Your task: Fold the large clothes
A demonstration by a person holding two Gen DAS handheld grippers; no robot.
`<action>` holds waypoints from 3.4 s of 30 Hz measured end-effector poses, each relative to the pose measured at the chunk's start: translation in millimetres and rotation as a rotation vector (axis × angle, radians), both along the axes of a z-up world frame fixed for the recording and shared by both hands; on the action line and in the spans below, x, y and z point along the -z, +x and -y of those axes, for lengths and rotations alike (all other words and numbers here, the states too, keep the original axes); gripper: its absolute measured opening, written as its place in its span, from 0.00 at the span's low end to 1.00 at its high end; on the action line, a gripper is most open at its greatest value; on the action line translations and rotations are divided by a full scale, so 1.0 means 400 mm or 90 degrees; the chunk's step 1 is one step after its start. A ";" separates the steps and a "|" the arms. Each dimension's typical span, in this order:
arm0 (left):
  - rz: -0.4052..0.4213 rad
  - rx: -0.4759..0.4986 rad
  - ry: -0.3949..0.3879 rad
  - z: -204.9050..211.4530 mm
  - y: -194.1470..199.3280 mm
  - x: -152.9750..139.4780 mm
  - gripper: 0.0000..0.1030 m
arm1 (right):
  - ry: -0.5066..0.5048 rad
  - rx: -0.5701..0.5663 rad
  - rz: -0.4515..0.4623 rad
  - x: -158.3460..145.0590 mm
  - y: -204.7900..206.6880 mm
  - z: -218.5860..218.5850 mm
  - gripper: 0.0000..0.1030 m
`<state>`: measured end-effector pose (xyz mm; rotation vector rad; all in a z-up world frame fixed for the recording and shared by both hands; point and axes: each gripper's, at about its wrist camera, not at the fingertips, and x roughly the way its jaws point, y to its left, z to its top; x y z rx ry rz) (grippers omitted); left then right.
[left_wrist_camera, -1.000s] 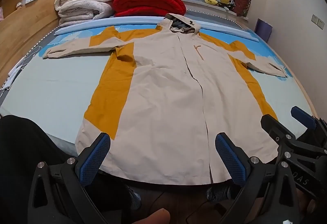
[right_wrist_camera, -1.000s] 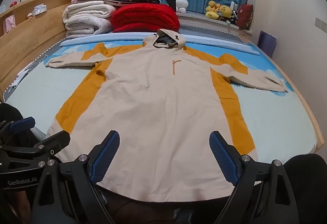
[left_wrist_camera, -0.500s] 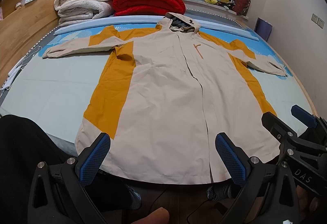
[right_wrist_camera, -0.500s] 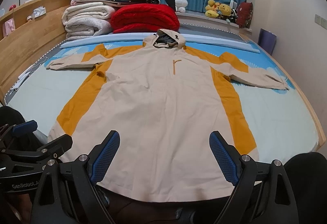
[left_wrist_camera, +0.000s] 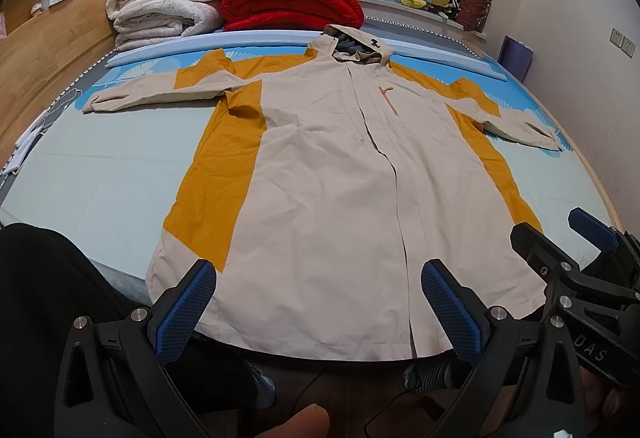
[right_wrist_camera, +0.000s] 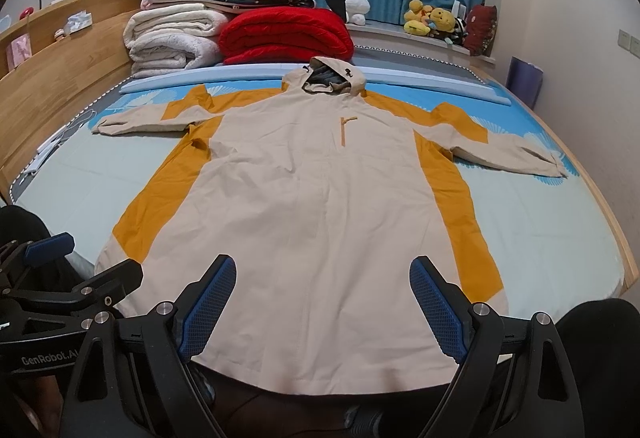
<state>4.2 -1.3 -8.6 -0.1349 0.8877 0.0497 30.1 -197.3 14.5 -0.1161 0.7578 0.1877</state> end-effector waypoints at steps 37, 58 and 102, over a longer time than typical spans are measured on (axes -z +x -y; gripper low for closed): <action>0.004 -0.002 -0.011 0.001 0.000 -0.008 0.99 | 0.009 -0.017 0.040 -0.034 -0.015 -0.030 0.75; 0.076 -0.014 -0.012 -0.058 0.030 -0.196 0.68 | 0.067 0.021 0.157 -0.253 0.021 0.058 0.69; 0.022 -0.590 -0.319 -1.419 0.727 0.375 0.29 | 0.050 -0.059 -0.106 0.032 1.060 -0.139 0.12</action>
